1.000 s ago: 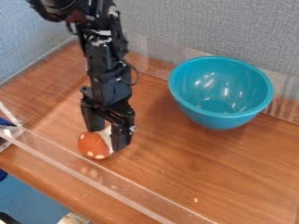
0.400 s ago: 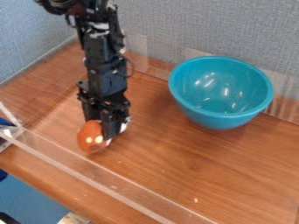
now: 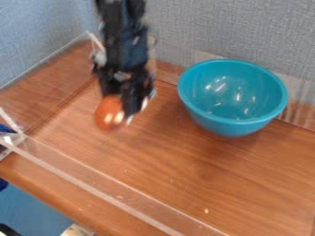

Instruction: Put the mushroom in the blue bowl

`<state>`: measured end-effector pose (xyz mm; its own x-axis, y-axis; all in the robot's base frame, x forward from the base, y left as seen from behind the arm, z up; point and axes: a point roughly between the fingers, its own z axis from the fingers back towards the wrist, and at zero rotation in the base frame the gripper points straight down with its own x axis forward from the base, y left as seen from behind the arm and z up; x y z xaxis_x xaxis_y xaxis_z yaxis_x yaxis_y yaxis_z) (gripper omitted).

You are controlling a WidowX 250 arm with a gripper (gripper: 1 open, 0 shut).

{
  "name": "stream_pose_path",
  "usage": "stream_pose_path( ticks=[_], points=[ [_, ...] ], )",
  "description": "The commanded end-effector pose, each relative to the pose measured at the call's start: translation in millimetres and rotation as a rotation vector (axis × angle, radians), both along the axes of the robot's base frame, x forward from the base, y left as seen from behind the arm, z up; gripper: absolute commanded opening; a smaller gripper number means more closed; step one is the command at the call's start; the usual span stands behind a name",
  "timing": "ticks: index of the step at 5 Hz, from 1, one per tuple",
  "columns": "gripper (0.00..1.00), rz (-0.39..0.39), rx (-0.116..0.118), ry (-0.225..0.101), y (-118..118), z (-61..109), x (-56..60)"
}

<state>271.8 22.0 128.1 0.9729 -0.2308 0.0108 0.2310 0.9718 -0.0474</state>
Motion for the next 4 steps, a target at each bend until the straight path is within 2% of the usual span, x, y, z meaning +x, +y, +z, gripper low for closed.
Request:
stream_pose_path(
  ticks=[1,2,3,4],
  points=[
    [0.0,-0.15,0.039,-0.155,-48.2,55.5,33.9],
    [0.0,-0.358,0.012,-0.202,-99.0,53.6,54.0],
    [0.0,-0.396,0.001,-0.182,-109.1,25.3,57.6],
    [0.0,-0.475,-0.017,-0.164,-100.5,6.2,51.2]
  ],
)
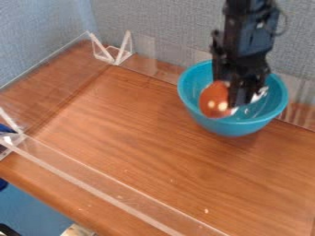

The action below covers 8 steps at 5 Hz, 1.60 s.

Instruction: Put the mushroom in the blue bowl

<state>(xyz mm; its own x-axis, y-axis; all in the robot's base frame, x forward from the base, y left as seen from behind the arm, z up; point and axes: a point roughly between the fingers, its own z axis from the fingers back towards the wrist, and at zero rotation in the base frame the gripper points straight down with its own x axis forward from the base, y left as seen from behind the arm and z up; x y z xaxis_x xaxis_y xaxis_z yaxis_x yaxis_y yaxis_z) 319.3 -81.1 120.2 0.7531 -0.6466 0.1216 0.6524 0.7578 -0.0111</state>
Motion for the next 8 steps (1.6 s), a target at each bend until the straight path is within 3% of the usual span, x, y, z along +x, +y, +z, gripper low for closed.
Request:
stream_pose_path(
  ticks=[1,3,5,6,8],
  points=[
    [0.0,-0.045,-0.003,-0.046,24.3,10.0,-0.4],
    [0.0,-0.01,0.004,-0.058,23.8,27.9,8.5],
    [0.0,0.048,0.017,-0.058,46.2,29.3,21.2],
    [1.0,0.046,0.016,-0.054,50.2,24.5,19.6],
    [1.0,0.047,0.012,-0.047,54.9,24.4,11.1]
  ],
)
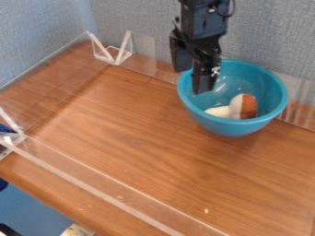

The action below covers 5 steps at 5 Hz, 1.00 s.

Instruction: Put the mushroom in the blue bowl

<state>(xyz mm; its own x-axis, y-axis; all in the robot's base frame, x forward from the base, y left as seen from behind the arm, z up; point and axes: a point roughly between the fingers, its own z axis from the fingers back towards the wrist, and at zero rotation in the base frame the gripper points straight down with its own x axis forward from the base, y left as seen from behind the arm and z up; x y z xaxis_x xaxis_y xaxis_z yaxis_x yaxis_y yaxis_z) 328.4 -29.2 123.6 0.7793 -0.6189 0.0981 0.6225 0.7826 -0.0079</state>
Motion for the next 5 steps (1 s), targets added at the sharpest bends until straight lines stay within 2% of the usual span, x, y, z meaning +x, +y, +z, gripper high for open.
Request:
stream_pose_path(
  ticks=[1,3,5],
  points=[
    [1.0,0.006,-0.004,-0.055,3.9,25.2,-4.4],
    [1.0,-0.04,-0.008,-0.04,-3.5,7.4,1.4],
    [1.0,-0.067,-0.012,-0.023,-6.0,19.9,0.1]
  ],
)
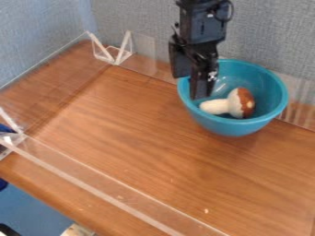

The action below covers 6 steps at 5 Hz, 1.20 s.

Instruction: Put the mushroom in the blue bowl

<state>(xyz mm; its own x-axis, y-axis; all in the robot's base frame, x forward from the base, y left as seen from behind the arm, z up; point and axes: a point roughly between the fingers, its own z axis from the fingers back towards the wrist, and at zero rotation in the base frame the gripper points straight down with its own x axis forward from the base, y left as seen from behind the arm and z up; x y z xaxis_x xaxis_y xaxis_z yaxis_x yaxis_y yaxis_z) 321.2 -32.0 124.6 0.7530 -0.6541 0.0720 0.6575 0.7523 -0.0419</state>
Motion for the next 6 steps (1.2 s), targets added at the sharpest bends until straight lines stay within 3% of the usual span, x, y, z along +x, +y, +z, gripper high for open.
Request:
stream_pose_path(
  ticks=[1,2,5,6],
  points=[
    [1.0,-0.041,-0.006,-0.059,3.6,11.1,9.5],
    [1.0,-0.06,-0.008,-0.053,10.7,3.4,11.4],
    [1.0,-0.228,-0.026,-0.045,38.9,7.9,26.0],
    [1.0,-0.217,-0.027,-0.047,33.3,13.6,26.5]
  ],
)
